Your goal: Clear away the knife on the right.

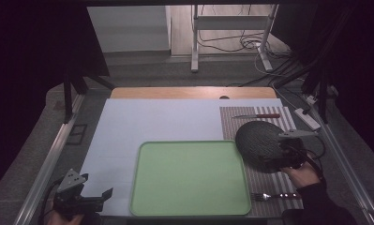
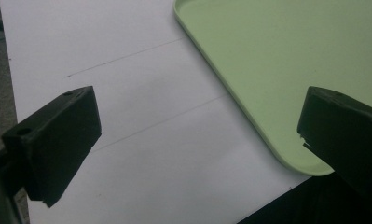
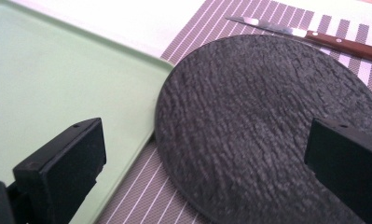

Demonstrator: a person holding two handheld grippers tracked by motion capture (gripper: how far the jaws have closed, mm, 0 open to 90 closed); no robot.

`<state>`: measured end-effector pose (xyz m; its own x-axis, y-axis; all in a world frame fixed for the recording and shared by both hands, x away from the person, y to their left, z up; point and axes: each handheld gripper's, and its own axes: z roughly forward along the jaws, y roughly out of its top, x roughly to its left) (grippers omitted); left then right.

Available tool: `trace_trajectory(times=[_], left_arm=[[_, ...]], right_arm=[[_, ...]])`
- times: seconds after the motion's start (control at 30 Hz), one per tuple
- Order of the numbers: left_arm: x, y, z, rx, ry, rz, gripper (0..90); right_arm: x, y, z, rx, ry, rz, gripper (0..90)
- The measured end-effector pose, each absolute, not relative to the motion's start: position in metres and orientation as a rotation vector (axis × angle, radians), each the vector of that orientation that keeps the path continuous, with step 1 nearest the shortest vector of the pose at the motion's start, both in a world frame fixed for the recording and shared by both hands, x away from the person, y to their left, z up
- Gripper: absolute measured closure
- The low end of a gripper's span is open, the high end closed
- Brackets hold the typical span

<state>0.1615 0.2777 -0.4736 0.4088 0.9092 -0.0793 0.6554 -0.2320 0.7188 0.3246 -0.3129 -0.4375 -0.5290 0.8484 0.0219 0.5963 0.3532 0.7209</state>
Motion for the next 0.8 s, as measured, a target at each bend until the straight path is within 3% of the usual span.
trace_trajectory(times=[0.8], left_arm=[[0.162,0.278,-0.474,1.986,1.32,0.468,0.1]], right_arm=[[0.396,-0.308,-0.449,1.314,2.304,0.949,0.0]])
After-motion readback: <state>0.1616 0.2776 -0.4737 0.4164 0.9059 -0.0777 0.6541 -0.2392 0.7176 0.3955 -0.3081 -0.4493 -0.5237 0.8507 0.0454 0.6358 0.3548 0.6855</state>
